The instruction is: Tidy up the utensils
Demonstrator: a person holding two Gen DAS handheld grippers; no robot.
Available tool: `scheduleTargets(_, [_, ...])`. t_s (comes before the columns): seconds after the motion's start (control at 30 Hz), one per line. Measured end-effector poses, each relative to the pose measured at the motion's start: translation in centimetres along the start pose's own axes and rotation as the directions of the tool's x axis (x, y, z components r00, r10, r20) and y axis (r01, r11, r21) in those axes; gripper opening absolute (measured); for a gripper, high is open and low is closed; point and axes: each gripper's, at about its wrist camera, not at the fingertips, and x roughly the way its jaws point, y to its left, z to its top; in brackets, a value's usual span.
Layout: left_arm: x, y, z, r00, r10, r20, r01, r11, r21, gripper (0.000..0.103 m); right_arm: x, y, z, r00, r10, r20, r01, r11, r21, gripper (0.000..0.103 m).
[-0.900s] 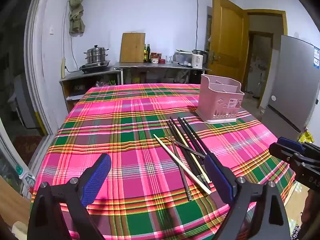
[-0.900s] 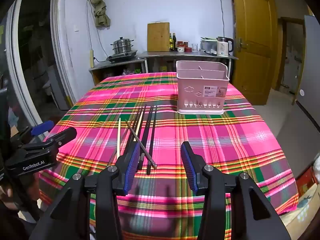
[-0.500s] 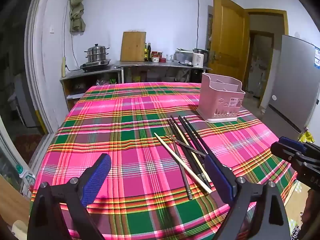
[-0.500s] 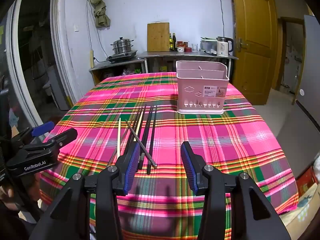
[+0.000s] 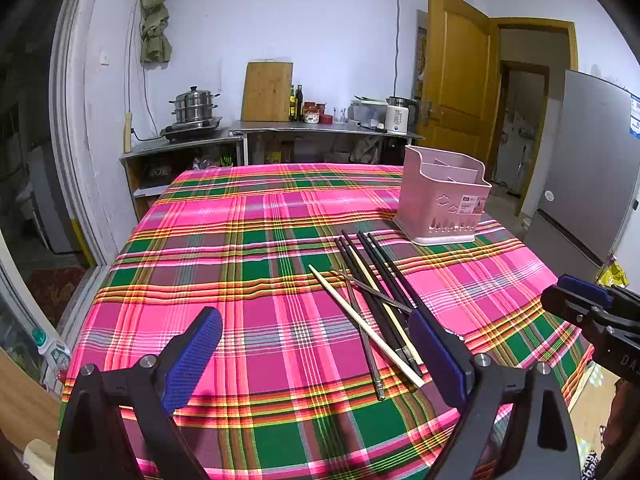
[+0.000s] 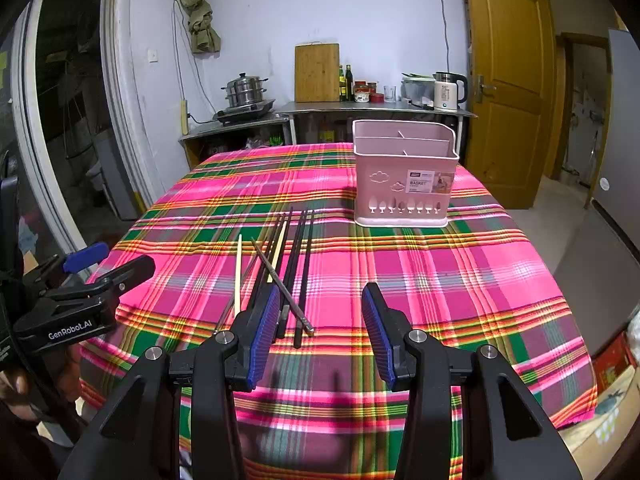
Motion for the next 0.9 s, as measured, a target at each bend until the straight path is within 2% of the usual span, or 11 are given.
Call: scheduleTargets(0.9, [0.35, 0.09, 0.19, 1.0, -0.001, -0.001, 0.001, 1.0, -0.003, 0.094, 0.27, -0.05, -0.12, 1.0, 0.002, -0.003, -0.002, 1.0, 0.002, 0.044])
